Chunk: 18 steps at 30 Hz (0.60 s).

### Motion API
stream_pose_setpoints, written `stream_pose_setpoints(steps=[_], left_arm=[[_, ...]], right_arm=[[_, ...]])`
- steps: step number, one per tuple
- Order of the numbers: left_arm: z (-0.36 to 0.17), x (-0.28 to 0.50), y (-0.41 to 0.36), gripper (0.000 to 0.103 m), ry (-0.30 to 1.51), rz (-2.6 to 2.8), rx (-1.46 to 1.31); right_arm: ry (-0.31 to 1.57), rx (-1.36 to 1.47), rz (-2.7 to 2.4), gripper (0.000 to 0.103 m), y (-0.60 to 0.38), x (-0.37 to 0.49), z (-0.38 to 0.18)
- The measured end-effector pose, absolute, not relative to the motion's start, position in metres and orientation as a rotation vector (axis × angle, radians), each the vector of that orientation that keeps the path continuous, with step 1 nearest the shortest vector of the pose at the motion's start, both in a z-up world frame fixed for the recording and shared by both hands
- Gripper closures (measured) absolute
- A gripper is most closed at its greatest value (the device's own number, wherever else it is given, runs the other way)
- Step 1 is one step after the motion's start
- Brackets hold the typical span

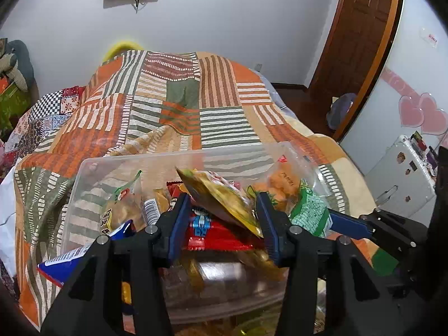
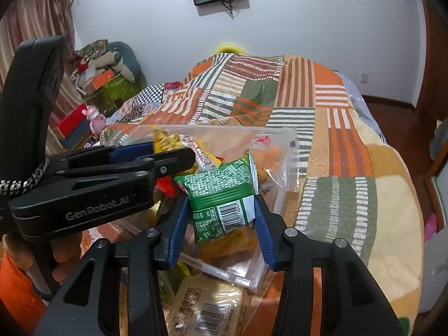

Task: Organize snacks
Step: 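Lower both bags into the clear box and open both grippers, then grasp the biscuit roll with the left gripper while the right grasps the bread loaf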

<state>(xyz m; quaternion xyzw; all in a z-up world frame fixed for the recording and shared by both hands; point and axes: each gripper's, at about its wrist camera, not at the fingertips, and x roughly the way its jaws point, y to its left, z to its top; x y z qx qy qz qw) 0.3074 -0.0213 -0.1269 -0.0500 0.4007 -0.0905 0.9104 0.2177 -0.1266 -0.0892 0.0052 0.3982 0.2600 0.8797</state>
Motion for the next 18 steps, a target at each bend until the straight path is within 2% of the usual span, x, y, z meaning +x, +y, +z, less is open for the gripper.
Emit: stream_pose_setpoints(steps=[5, 7, 11, 18], left_arm=[[-0.116, 0.295, -0.016, 0.054, 0.809, -0.19, -0.113], [-0.111, 0.287, -0.013, 0.054, 0.799, -0.192, -0.118], [-0.101, 0.27, -0.008, 0.053, 0.782, -0.191, -0.125], [-0.089, 0.233, 0.001, 0.039, 0.752, -0.151, -0.099]], right_arm=[[0.825, 0.006, 0.527, 0.054, -0.127, 0.212, -0.084], [0.812, 0.006, 0.519, 0.047, -0.129, 0.206, -0.079], [0.79, 0.014, 0.51, 0.045, -0.137, 0.2, -0.07], [0.761, 0.008, 0.505, 0.043, -0.146, 0.18, -0.056]])
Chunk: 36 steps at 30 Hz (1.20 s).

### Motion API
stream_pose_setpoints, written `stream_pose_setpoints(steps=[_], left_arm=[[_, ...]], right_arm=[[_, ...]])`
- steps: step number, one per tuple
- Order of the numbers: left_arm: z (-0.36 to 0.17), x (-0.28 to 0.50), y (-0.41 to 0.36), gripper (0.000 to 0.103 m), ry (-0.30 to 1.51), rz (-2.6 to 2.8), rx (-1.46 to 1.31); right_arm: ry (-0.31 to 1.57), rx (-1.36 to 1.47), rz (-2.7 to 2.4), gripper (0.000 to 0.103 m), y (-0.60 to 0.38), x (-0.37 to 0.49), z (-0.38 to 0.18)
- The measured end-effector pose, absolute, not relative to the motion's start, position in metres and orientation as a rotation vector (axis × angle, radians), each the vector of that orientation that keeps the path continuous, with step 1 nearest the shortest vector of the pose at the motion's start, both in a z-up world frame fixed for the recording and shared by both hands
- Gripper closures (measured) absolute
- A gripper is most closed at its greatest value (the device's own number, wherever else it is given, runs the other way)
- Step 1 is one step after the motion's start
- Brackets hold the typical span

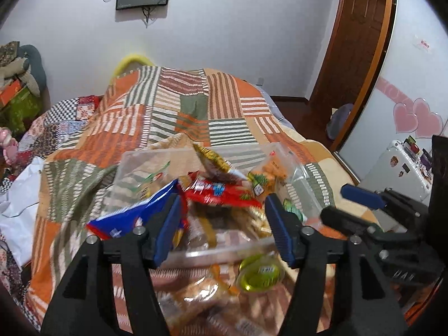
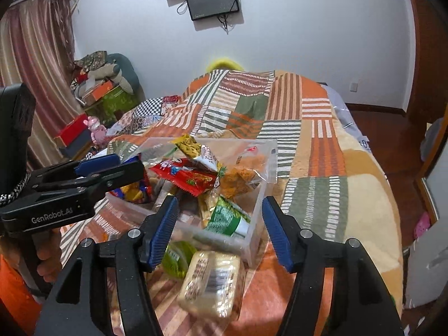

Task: Organize snacks
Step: 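Grasp the biscuit roll with the left gripper while the right grasps the bread loaf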

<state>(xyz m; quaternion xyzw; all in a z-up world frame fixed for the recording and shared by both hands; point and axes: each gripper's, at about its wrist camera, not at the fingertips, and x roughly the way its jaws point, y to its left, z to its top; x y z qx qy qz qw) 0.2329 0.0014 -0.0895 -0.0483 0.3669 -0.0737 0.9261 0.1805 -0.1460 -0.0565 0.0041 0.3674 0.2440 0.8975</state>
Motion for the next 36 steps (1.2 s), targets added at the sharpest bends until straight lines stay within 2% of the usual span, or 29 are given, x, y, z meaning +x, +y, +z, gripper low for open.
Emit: stream_pose_setpoints(steps=[9, 26, 36], left_arm=[[-0.106, 0.187, 0.011, 0.028, 0.802, -0.104, -0.106], [-0.174, 0.161, -0.03, 0.026, 0.965, -0.107, -0.03], [-0.186, 0.14, 0.0, 0.026, 0.999, -0.092, -0.053]], right_arm=[[0.759, -0.006, 0.51, 0.038, -0.152, 0.154, -0.059], [0.907, 0.029, 0.505, 0.037, -0.165, 0.13, -0.106], [0.943, 0.026, 0.51, 0.037, -0.156, 0.132, -0.117]])
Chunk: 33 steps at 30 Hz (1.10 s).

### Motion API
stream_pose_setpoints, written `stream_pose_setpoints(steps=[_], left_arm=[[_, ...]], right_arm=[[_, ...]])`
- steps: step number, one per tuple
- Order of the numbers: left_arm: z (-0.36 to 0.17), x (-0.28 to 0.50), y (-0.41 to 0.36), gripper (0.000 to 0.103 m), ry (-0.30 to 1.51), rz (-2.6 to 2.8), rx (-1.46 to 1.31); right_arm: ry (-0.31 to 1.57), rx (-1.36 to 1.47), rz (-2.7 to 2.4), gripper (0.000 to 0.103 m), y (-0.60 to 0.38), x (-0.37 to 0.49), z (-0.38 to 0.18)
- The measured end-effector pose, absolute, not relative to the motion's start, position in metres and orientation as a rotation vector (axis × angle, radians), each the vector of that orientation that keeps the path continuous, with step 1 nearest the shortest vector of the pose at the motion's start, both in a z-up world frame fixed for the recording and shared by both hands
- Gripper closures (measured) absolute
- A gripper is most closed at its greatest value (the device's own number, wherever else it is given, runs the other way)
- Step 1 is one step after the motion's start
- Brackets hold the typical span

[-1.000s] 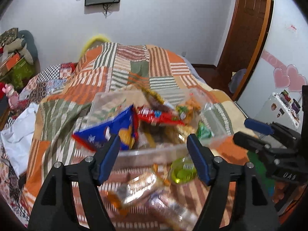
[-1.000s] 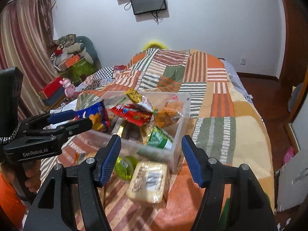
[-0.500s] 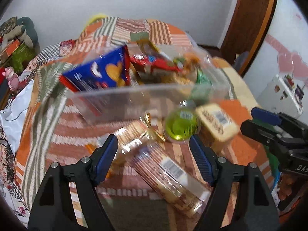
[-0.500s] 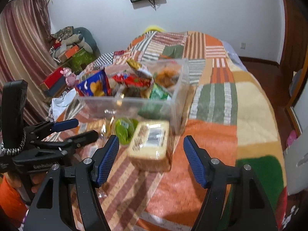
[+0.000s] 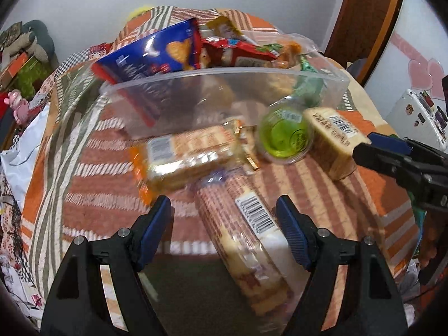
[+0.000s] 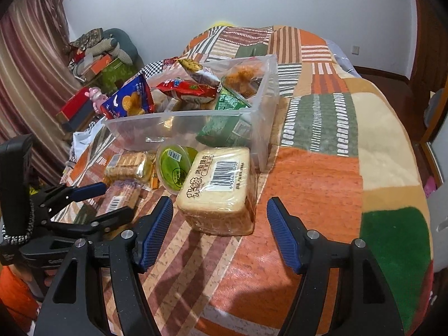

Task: Organize snacks
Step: 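Grasp the biscuit roll with the left gripper while the right grasps the bread loaf, then lower the biscuit roll and bread loaf into the clear box, open both grippers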

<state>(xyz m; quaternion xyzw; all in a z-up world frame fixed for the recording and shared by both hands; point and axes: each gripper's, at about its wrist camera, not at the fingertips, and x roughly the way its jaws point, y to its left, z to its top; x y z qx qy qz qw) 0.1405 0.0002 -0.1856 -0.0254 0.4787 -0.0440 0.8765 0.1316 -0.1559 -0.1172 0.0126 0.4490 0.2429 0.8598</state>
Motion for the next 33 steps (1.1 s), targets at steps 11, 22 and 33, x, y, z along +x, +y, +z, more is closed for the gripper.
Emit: stream_pose_setpoints(steps=[11, 22, 33], left_arm=[[-0.193, 0.134, 0.001, 0.05, 0.998, -0.127, -0.065], [-0.19, 0.134, -0.006, 0.058, 0.978, -0.129, -0.06], [-0.15, 0.128, -0.003, 0.058, 0.885, -0.146, -0.08]], right_arm=[[0.949, -0.018, 0.503, 0.037, -0.139, 0.143, -0.127], [0.934, -0.034, 0.481, 0.048, -0.14, 0.141, -0.128], [0.912, 0.024, 0.48, 0.051, -0.155, 0.136, -0.114]])
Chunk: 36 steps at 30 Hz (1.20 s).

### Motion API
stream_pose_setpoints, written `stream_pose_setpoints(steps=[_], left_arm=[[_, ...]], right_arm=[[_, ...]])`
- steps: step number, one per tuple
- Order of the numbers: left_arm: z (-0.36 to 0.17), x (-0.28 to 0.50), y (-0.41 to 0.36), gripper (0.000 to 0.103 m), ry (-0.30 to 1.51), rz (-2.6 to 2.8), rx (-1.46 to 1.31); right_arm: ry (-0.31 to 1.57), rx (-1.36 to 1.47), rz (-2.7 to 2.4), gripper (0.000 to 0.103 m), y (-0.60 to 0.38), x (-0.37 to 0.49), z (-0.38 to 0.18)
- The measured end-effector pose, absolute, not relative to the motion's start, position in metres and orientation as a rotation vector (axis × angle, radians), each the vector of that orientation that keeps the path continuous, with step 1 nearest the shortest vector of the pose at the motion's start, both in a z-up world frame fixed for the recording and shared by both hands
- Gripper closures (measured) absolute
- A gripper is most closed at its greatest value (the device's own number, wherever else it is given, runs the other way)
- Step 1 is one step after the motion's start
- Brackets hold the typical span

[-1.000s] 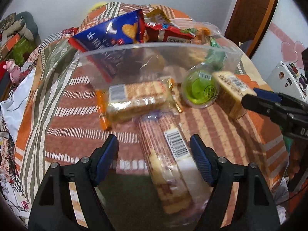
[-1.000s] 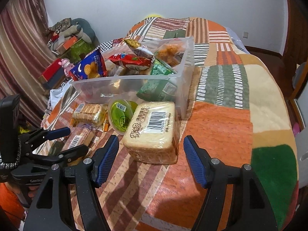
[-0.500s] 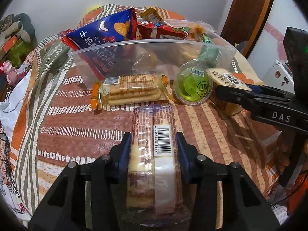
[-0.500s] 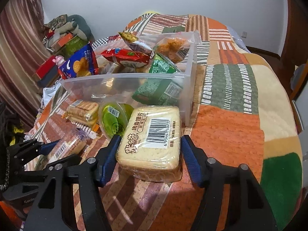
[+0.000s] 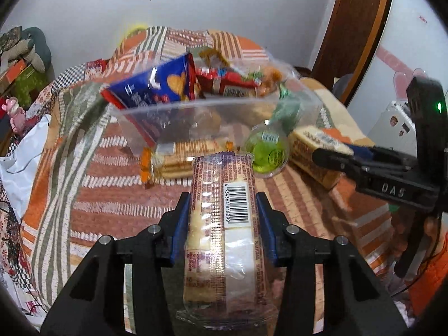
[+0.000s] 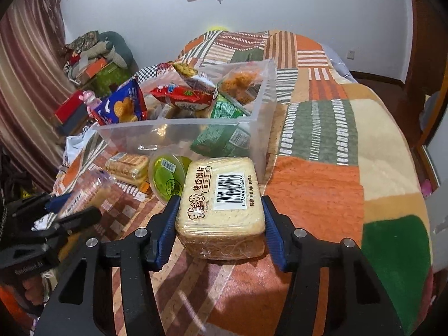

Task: Organize snacks
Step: 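Lower the biscuit roll and bread loaf into the clear box, open both grippers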

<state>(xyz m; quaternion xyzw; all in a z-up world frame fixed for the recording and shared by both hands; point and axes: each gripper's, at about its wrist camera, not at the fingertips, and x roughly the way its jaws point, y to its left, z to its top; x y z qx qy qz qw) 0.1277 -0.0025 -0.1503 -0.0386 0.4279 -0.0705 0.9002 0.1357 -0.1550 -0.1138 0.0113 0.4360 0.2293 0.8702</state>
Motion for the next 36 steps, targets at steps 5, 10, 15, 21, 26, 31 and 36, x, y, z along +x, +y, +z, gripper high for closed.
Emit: stream_pose_setpoints(steps=[5, 10, 15, 21, 26, 31, 36], left_arm=[[-0.129, 0.126, 0.001, 0.058, 0.831, -0.143, -0.089], [-0.111, 0.132, 0.008, 0.058, 0.781, -0.127, -0.089], [-0.093, 0.15, 0.024, 0.058, 0.738, -0.09, -0.106], [-0.08, 0.178, 0.039, 0.058, 0.7, -0.026, -0.08], [-0.079, 0.203, 0.051, 0.058, 0.7, -0.003, -0.077], [-0.083, 0.226, 0.057, 0.058, 0.708, 0.013, -0.065], [-0.089, 0.257, 0.063, 0.058, 0.73, 0.003, -0.087]], right_arm=[[0.863, 0.029, 0.482, 0.051, -0.157, 0.128, -0.096], [0.802, 0.04, 0.502, 0.051, -0.155, 0.126, -0.074], [0.756, 0.052, 0.524, 0.051, -0.148, 0.133, -0.06], [0.714, 0.062, 0.537, 0.051, -0.137, 0.148, -0.05], [0.703, 0.07, 0.541, 0.051, -0.13, 0.161, -0.048], [0.702, 0.084, 0.533, 0.051, -0.126, 0.178, -0.048], [0.707, 0.089, 0.512, 0.051, -0.12, 0.197, -0.05]])
